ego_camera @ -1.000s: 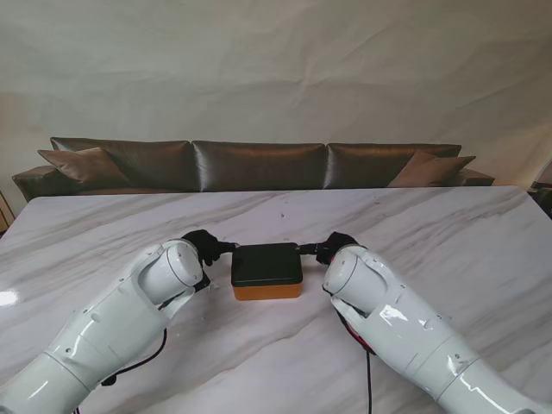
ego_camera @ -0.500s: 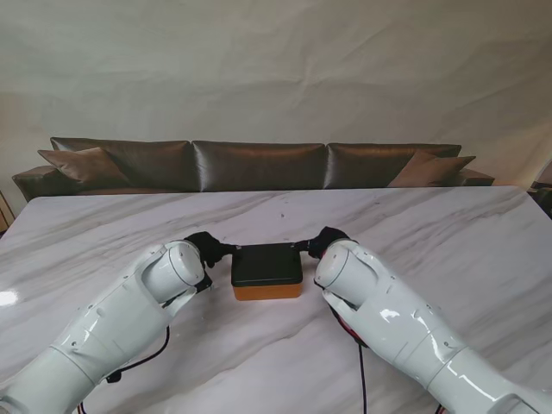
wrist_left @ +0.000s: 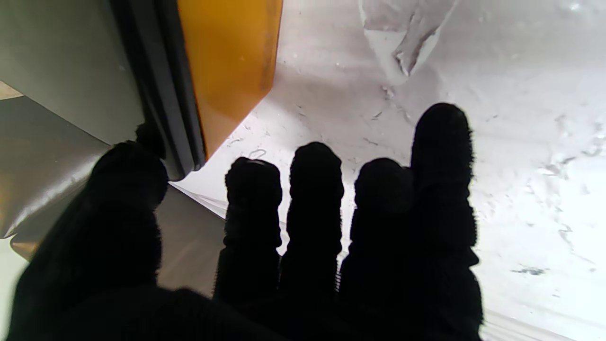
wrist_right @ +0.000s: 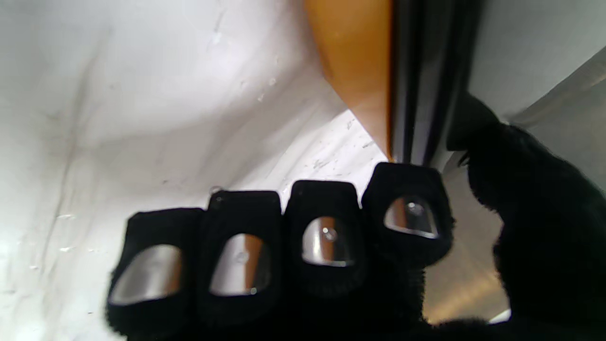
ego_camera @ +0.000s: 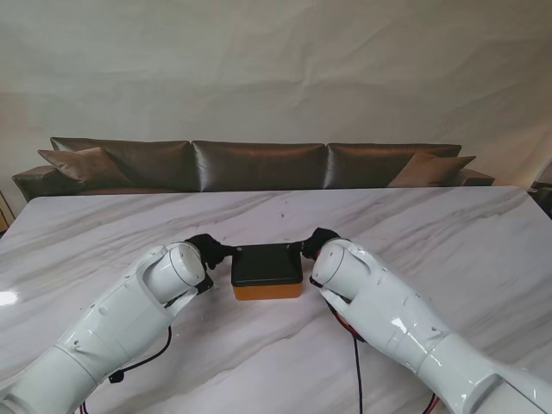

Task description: Refill a tissue box and feed the first sheet

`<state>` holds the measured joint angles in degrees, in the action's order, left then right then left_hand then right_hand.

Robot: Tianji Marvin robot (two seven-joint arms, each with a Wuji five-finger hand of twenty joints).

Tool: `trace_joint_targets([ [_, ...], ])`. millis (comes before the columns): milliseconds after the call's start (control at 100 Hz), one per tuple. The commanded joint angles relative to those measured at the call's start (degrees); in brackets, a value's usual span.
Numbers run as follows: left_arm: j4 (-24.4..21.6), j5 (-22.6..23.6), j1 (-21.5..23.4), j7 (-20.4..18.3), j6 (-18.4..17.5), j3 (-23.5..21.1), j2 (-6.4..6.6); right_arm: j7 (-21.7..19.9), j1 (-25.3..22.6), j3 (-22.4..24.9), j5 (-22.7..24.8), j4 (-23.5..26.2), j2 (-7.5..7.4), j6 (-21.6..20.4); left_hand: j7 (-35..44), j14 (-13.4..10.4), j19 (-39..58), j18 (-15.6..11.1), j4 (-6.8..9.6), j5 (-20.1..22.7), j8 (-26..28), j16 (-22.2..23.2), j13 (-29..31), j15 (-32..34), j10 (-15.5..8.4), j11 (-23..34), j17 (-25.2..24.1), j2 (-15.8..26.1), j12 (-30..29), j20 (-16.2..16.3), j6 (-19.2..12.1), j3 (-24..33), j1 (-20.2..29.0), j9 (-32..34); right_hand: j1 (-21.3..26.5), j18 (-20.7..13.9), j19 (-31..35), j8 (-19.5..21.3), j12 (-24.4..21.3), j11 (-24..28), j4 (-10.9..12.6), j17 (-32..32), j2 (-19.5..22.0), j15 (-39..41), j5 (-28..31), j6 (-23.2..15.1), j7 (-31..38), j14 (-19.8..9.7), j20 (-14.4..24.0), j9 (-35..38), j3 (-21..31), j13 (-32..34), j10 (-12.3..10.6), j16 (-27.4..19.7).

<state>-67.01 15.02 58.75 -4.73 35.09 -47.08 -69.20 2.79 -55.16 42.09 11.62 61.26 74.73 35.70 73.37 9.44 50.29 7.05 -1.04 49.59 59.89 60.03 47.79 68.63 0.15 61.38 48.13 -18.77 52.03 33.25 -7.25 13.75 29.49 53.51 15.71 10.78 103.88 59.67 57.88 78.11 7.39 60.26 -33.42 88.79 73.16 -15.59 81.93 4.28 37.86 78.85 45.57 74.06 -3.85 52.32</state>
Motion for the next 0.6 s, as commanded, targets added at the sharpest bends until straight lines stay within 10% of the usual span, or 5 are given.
trace_joint_targets([
  [0, 0.3, -0.3, -0.1, -0.9, -0.3, 0.1, -0.34, -1.5, 0.7, -1.0, -0.1, -2.1, 0.28, -0.8, 2.1, 5.9, 61.8, -17.2, -0.76, 1.5, 1.4, 0.9, 2.2, 3.9, -1.5, 2.0, 2.8, 0.8, 1.0, -0.7, -2.4, 1.2, -0.3, 2.2, 2.8, -4.1, 7.2, -0.8, -0.6, 4.2, 4.7, 0.4, -0.8, 4.8, 4.0, 0.8, 3.8, 4.8, 1.3, 4.1, 2.9, 0.7, 1.1, 0.3],
  [170, 1.1, -0.4, 0.0, 0.0, -1.2, 0.2, -0.69, -0.8, 2.8, -3.7, -1.0, -7.5, 1.96, -6.1, 2.9, 5.8, 62.4, -16.2, -0.45, 2.7, 2.5, 0.6, 3.3, 4.7, -1.8, 2.8, 3.4, -0.4, 1.5, -0.5, -2.7, 5.7, -0.4, 3.6, 5.2, -3.2, 7.0, -3.7, -1.3, 6.5, 9.9, 0.0, -1.6, 5.0, 4.5, 4.7, 7.3, 6.3, 2.2, 4.2, 4.4, 0.6, 2.6, 0.5],
  [330, 1.7, 0.2, -0.3, -0.2, -2.0, 0.9, -0.59, -4.8, 1.7, -5.1, 1.6, -0.5, -0.36, -0.2, 5.4, 5.3, 63.5, -15.5, 1.10, 4.8, 4.2, 0.2, 4.9, 5.8, -3.1, 4.7, 4.7, -4.1, 2.5, -0.6, -3.5, 16.7, -0.5, 5.9, 5.5, -3.2, 7.0, -5.0, -1.6, 7.4, 12.2, -0.1, -3.3, 5.1, 4.6, 6.4, 8.7, 6.5, 2.3, 4.2, 6.0, 0.6, 3.4, 0.6],
  [590, 2.1, 1.6, -0.8, -2.0, -2.5, 2.2, 0.13, -4.8, 2.3, -6.0, 0.9, -1.1, 0.32, 0.2, 8.0, 4.8, 65.7, -15.8, 9.50, 9.9, 4.9, 0.6, 7.7, 8.0, -4.1, 6.8, 6.9, -9.2, 5.4, -0.2, -3.0, 24.8, -1.2, 9.9, 5.2, -3.2, 6.9, -5.8, -1.8, 7.6, 13.5, -0.3, -3.5, 5.1, 4.6, 6.3, 9.2, 6.5, 2.4, 4.1, 6.3, 0.6, 3.4, 0.7],
])
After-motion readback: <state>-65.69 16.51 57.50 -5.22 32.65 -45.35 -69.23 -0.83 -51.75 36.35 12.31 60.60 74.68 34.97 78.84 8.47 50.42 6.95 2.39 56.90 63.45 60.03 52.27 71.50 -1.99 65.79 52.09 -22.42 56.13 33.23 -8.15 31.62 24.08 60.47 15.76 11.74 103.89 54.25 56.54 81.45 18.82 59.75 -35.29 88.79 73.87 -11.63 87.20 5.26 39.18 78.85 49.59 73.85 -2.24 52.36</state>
